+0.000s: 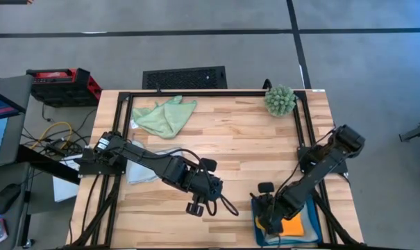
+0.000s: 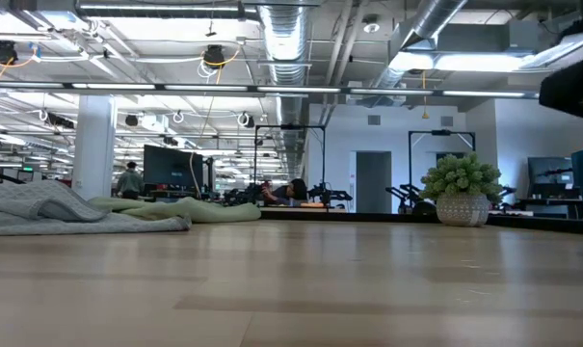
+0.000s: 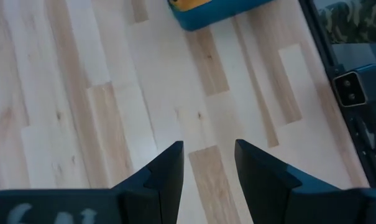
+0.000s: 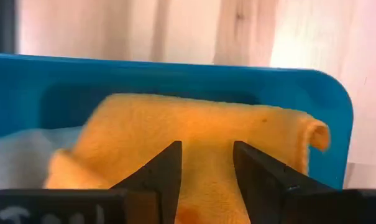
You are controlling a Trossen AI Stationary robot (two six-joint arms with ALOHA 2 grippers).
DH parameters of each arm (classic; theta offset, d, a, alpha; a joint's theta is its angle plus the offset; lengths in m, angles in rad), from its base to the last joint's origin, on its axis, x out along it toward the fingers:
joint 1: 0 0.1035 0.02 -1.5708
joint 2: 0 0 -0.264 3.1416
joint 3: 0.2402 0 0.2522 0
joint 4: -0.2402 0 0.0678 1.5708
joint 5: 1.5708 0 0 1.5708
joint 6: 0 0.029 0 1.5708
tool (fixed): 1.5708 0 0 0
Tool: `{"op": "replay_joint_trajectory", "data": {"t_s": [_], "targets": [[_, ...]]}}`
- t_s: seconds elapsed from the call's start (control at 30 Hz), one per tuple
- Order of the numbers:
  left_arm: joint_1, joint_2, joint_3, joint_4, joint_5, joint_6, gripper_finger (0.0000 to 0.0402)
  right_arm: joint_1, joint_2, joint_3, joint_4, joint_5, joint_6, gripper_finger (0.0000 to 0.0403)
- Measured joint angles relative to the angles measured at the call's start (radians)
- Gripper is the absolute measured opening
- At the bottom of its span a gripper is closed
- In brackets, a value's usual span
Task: Fold microfiber towels
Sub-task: Put the folded orange towel into the blue bin, then fold the gray towel
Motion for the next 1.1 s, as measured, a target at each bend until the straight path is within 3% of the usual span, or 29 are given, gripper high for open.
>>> {"op": "replay_joint_trajectory", "data": {"t_s": [0.2, 0.6, 1.1], "targets": [[0.000, 0.000, 0.000, -0.093, -0.035, -0.106, 0.0137, 0.000, -0.111, 0.025, -0.008, 0.025, -0.003, 0.0166], [-0.043, 0.000, 0.000, -0.444, -0.230, -0.457, 0.0137, 0.007, -0.270, 0.025, -0.040, 0.234, -0.080, 0.0166], [-0.144, -0.010, -0.055, -0.436, -0.381, -0.601, 0.0137, -0.055, -0.284, 0.025, -0.035, 0.327, -0.109, 0.0166]]}}
